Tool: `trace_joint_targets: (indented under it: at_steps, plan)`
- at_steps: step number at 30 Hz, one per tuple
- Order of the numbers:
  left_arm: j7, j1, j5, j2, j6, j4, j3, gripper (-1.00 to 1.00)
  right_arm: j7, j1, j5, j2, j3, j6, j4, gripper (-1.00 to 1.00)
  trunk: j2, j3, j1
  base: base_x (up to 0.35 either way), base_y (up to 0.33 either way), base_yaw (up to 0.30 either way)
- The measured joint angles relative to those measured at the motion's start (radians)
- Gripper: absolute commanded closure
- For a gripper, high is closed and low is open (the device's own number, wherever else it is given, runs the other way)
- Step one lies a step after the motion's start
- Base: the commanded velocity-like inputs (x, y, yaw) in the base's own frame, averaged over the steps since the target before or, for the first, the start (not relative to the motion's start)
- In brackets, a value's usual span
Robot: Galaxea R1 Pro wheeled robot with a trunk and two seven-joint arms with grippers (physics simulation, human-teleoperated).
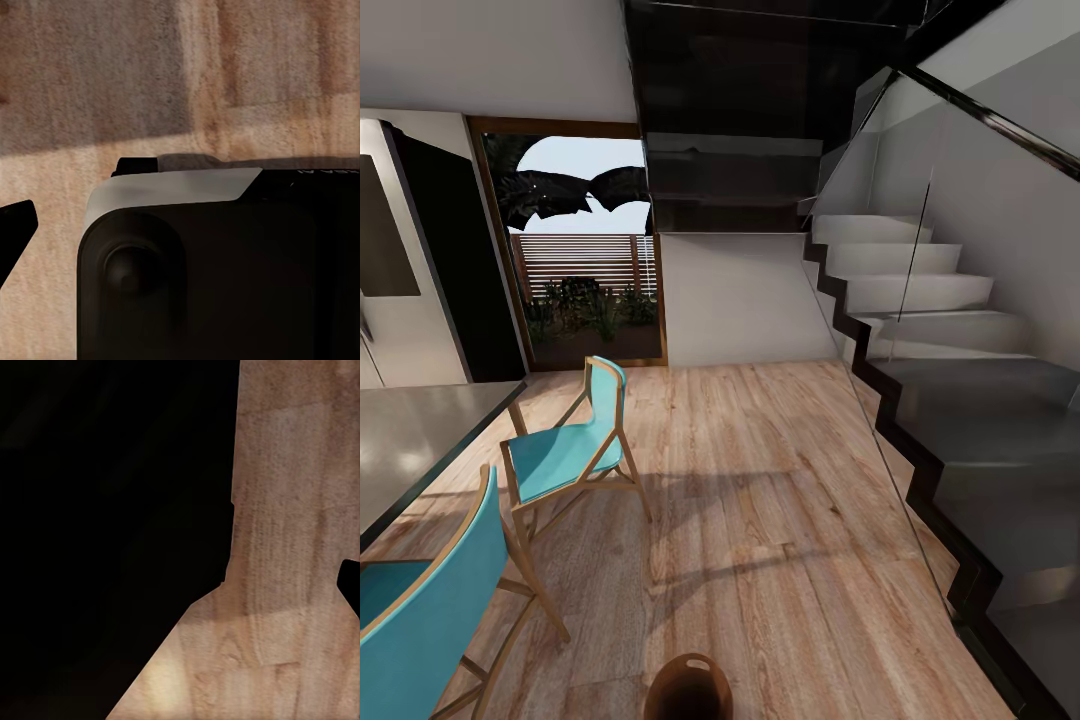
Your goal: Put the three can of soda from the living room inside the tash can in the kitchen.
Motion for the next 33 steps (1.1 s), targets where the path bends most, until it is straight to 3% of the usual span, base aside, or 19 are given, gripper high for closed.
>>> trace_joint_targets:
  at_steps: [33]
  plan:
    - [0.0, 0.0, 0.0, 0.0, 0.0, 0.0, 0.0, -1.0, 0.0, 0.0, 0.0, 0.0, 0.0, 0.0, 0.0, -1.0, 0.0, 0.0, 0.0, 0.0, 0.0, 0.0]
